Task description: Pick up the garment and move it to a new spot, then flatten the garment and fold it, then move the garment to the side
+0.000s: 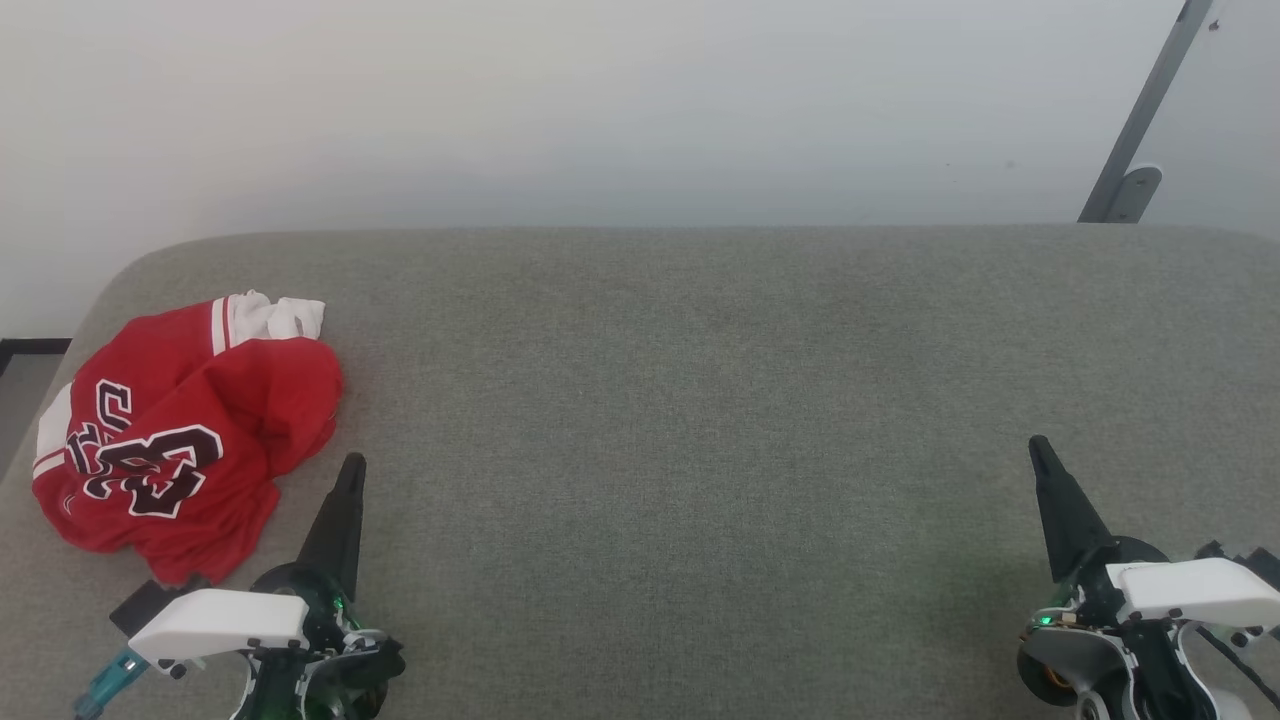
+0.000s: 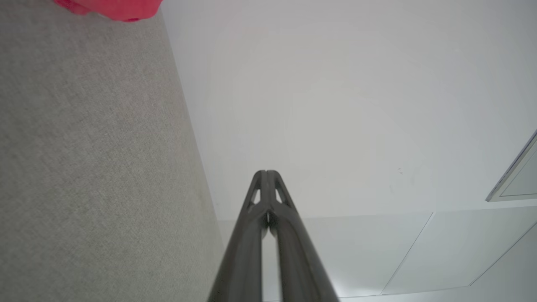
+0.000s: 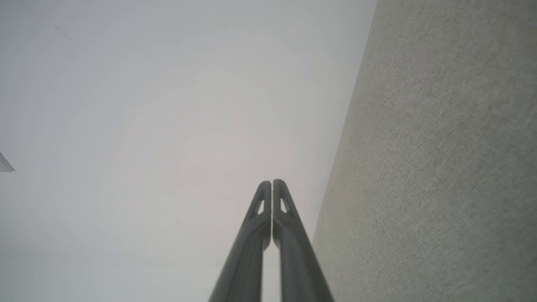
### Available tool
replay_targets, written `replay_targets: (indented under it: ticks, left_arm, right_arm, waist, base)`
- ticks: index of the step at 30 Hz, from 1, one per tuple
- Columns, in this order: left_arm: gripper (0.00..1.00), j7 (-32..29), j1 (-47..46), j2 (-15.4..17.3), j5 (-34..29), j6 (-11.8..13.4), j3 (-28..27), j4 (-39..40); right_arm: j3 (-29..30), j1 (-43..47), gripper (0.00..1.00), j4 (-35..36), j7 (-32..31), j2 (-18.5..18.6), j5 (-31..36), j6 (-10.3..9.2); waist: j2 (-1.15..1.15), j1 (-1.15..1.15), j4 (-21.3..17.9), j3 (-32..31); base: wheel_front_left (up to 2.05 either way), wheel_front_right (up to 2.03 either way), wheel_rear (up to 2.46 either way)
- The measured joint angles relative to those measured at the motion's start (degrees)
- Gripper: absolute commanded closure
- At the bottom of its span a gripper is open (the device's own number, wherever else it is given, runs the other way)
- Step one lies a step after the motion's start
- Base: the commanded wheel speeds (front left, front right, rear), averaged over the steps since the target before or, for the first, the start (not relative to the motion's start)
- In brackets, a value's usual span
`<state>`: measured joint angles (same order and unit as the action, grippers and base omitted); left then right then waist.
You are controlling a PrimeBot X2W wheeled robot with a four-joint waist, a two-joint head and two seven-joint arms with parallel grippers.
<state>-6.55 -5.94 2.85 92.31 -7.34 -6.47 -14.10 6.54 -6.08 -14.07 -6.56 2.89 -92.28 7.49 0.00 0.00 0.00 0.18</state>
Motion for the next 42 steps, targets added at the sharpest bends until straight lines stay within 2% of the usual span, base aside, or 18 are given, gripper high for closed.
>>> replay_targets:
  ticks: [2,3,9,21,26,34,42]
  left_arm:
    - [1.0,0.0,0.0,0.0,0.0,0.0,0.0,0.0]
    - [0.0,0.0,0.1,0.0,0.0,0.0,0.0,-0.1]
    - [0.0,0.1,2.8,-0.4,0.0,0.3,0.3,-2.9]
    - [0.0,3.4,3.1,0.0,-1.5,2.9,2.2,1.0]
    - [0.0,4.7,3.3,0.9,-5.7,4.7,2.9,2.2]
    - [0.0,6.6,3.4,3.4,-15.7,8.0,4.8,3.3]
    - [0.0,8.3,3.4,6.3,-23.6,10.2,6.4,3.7]
  right_arm:
    - [0.0,0.0,1.0,0.0,0.0,0.0,0.0,0.0]
    - [0.0,0.1,0.0,-0.1,0.0,0.0,0.0,0.0]
    - [-0.3,2.9,0.0,-3.0,0.1,-0.3,0.0,-0.01]
    - [-3.2,2.2,0.0,-2.6,3.1,0.2,3.3,-0.01]
    - [-4.5,1.7,0.0,-2.7,4.4,1.1,6.8,-0.01]
    - [-5.6,0.5,0.0,-3.7,5.6,2.6,15.5,-0.01]
    - [-6.1,-0.4,0.0,-3.8,5.6,3.8,23.9,-0.01]
  waist:
    - [0.0,0.0,0.0,0.0]
    - [0.0,0.0,0.0,0.0]
    - [0.0,0.0,0.0,0.0]
    - [0.0,0.0,-0.1,0.0]
    - [0.0,0.0,-0.1,0.0]
    - [0.0,0.0,-0.2,0.0]
    - [0.0,0.0,-0.2,0.0]
  base:
    - [0.0,0.0,0.0]
    - [0.0,0.0,0.0]
    - [0.0,0.0,0.0]
    - [0.0,0.0,0.0]
    - [0.0,0.0,0.0]
    - [0.0,0.0,0.0]
    - [0.0,0.0,0.0]
